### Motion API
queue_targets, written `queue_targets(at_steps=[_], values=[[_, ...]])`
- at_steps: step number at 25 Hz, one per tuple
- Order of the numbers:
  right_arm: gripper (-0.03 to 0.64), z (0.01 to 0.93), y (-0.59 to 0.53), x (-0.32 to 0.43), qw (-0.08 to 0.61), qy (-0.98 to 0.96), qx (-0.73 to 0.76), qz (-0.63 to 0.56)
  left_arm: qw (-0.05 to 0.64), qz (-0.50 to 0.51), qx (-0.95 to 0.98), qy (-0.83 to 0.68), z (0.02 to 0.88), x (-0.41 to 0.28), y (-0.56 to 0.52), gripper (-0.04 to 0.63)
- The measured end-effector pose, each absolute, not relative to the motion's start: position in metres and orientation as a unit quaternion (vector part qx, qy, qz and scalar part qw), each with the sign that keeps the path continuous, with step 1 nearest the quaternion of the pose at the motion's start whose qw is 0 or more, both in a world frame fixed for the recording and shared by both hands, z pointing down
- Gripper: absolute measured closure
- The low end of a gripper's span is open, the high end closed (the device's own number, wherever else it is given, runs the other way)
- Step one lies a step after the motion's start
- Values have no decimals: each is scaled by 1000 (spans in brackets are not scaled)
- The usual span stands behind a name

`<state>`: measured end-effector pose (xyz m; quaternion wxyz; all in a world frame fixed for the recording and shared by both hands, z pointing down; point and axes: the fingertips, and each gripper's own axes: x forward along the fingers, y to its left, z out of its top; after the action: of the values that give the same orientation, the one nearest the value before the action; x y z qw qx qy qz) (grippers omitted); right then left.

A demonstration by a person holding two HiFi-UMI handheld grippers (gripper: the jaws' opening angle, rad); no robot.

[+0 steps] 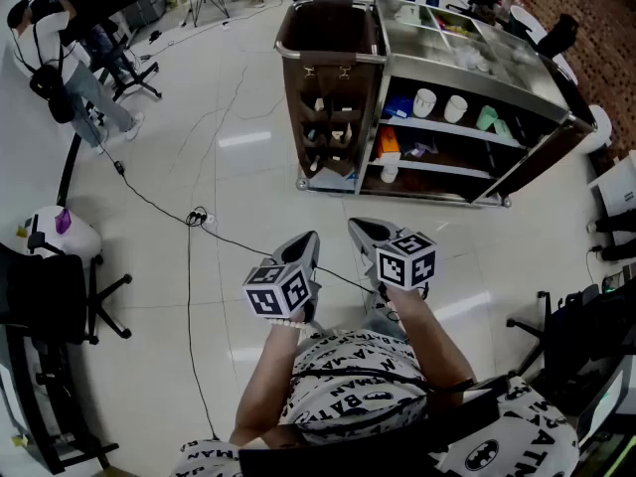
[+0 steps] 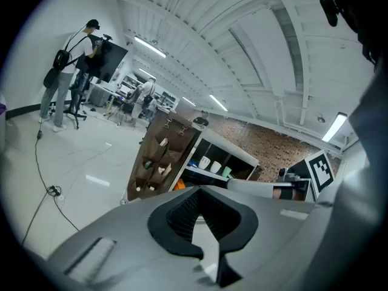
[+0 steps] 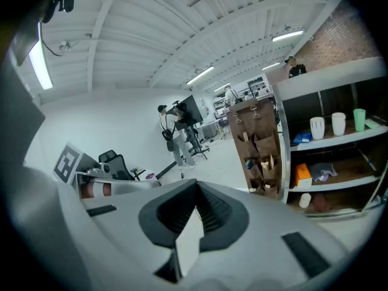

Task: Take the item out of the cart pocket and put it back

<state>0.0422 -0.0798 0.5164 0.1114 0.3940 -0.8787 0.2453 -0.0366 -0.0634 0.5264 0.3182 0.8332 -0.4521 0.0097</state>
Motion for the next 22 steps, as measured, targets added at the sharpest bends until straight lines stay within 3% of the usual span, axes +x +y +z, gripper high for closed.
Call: queue_targets(at_steps=[22], values=[[617,535,-81,1,113,-868,402,269,335,29,832,-442,546,-77,-64,595]])
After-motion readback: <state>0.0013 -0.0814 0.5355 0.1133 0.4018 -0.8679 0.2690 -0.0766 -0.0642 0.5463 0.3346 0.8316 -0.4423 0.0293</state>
